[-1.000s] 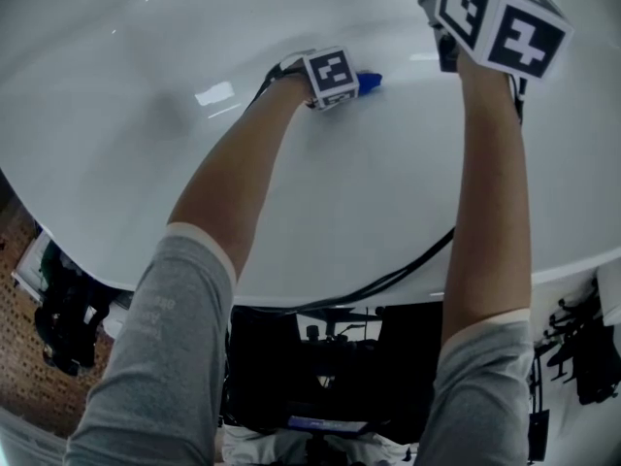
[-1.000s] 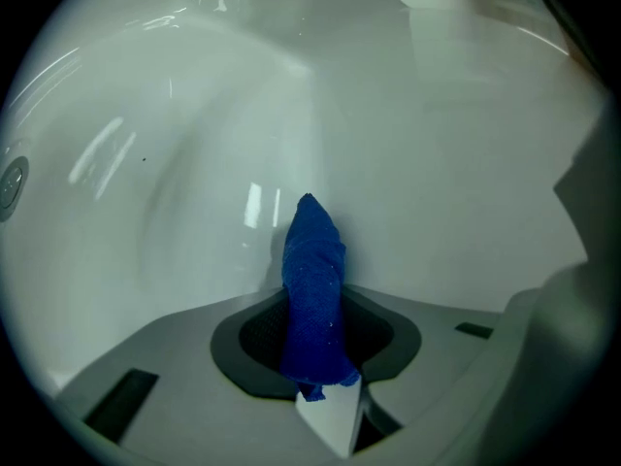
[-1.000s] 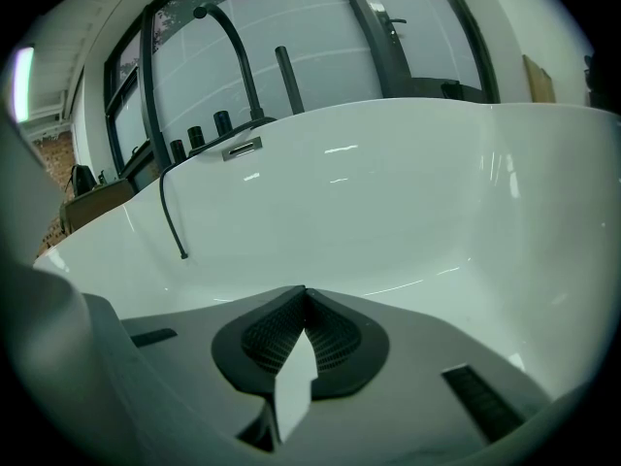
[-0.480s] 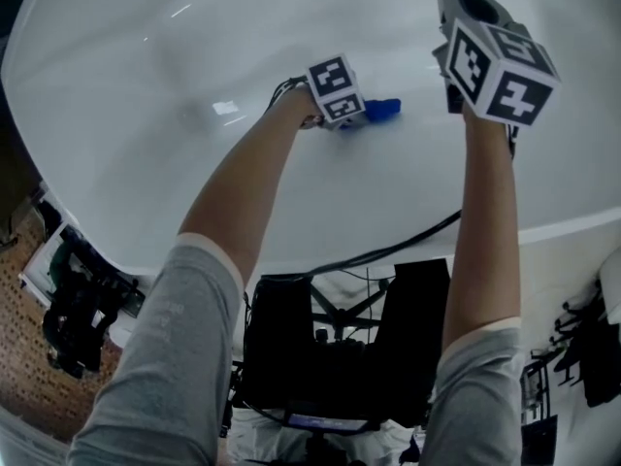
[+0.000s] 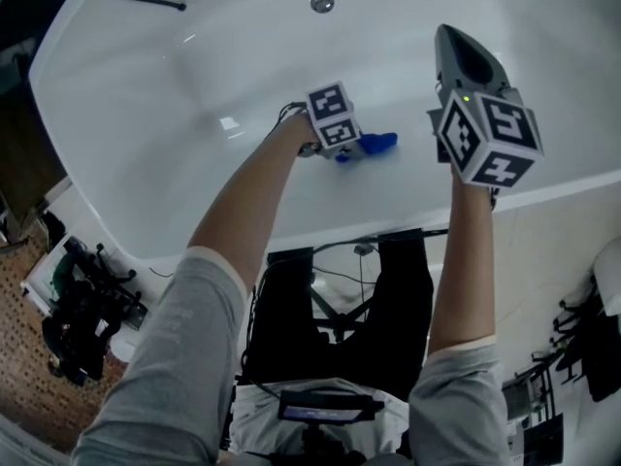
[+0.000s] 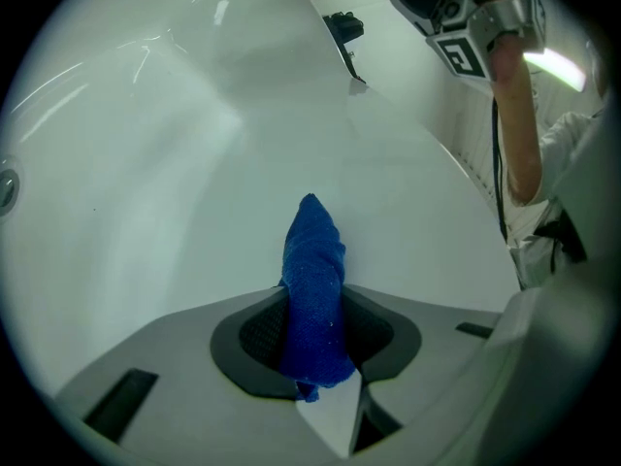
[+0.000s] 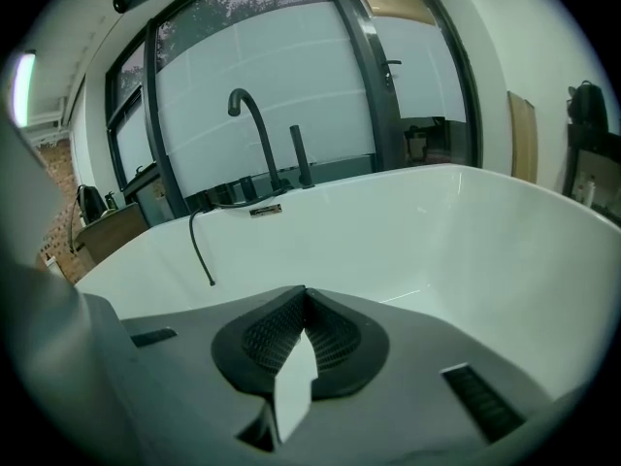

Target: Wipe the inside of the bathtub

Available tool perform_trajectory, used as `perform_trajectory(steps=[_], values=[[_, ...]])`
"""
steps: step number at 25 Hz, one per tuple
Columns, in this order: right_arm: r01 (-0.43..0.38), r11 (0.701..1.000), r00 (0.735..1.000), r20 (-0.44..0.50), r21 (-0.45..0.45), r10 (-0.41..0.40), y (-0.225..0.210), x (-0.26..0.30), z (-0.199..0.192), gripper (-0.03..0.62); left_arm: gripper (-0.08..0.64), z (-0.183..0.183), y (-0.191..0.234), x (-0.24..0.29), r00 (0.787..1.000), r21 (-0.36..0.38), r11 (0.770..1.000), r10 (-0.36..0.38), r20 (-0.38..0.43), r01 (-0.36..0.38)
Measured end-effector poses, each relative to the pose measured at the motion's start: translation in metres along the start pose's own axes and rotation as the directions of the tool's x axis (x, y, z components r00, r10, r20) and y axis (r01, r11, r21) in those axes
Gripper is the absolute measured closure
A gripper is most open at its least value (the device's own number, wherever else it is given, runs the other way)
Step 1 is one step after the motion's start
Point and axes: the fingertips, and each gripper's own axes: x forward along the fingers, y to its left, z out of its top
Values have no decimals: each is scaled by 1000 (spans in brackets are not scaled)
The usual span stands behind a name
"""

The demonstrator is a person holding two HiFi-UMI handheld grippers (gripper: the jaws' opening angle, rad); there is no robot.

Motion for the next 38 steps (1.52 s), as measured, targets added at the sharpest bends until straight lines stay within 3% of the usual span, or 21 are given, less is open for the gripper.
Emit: perform_trajectory(steps=[8,13,23,27,30,32,35,38], values=[[-14,1000,1000,-25,21,14,19,-45,7,586,439,12,-58,-12,999,3,1000,-29,16,29],[-17,1000,999,-43,24,18,28,-74,9,586,439,14,-90,-19,999,-5,1000,-7,32,7],[-15,999,998,-54,32,17,35,-131,16,586,439,21,-137,-28,994,27,995,92,60,-94],[-9,999,999,-48,44,11,42,-156,20,586,437,21,-160,-48,974,53,981,177,140,-186],[-12,998,1000,-26,54,14,52,-185,29,586,436,19,-179,-81,923,57,946,296,245,-318],[-6,998,1000,-12,60,6,61,-204,31,586,436,17,-190,-111,860,52,900,393,326,-432],[3,996,1000,14,88,-4,78,-226,31,586,434,15,-209,-165,729,48,800,517,448,-598],[6,991,999,41,130,-12,94,-252,31,586,434,18,-241,-214,590,26,696,586,556,-717]])
